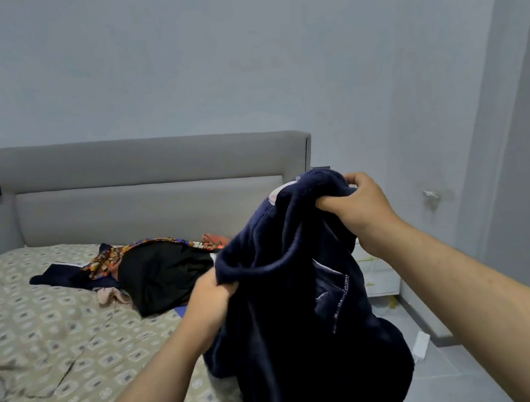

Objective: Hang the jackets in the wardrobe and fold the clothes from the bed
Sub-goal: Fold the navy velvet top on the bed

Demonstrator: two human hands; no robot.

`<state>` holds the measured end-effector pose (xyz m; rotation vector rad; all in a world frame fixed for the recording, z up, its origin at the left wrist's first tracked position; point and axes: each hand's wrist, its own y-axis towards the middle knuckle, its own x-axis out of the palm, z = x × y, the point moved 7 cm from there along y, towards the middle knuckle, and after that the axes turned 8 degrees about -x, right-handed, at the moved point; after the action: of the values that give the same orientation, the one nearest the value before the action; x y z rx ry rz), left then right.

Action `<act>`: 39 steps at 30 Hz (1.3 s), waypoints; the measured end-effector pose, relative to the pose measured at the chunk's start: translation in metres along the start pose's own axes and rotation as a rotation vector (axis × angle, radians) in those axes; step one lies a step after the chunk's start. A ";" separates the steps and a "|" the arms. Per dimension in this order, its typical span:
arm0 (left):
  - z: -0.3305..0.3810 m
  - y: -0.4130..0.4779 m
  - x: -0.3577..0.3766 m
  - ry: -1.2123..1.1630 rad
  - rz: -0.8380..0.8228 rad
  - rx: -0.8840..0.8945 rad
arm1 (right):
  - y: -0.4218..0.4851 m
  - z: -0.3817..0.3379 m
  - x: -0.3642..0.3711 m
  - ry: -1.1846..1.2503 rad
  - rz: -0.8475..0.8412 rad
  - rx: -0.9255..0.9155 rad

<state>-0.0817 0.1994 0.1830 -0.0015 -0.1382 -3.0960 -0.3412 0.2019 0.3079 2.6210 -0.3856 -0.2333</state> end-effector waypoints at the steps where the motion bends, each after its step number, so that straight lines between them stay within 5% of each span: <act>1: 0.014 0.003 -0.006 -0.093 0.055 0.000 | 0.001 0.000 -0.002 -0.033 -0.030 0.012; 9: 0.164 0.023 -0.084 0.069 0.210 0.248 | -0.019 -0.047 -0.018 -0.529 -0.441 -0.126; 13: 0.225 0.006 -0.100 0.134 0.247 0.375 | -0.028 -0.076 -0.033 -0.694 -0.346 -0.255; 22: 0.317 -0.048 -0.134 0.286 0.470 0.641 | -0.036 -0.101 -0.053 -0.262 -0.189 -0.187; 32: 0.342 -0.059 -0.169 0.846 0.909 0.770 | -0.012 -0.193 -0.051 -0.632 0.212 -0.625; 39: 0.247 0.007 -0.169 0.980 0.874 0.637 | 0.018 -0.076 0.008 -0.855 0.072 -0.526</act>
<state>0.0869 0.2213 0.4288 1.0834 -0.7820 -1.8010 -0.3202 0.2169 0.3820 1.8720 -0.5901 -1.2517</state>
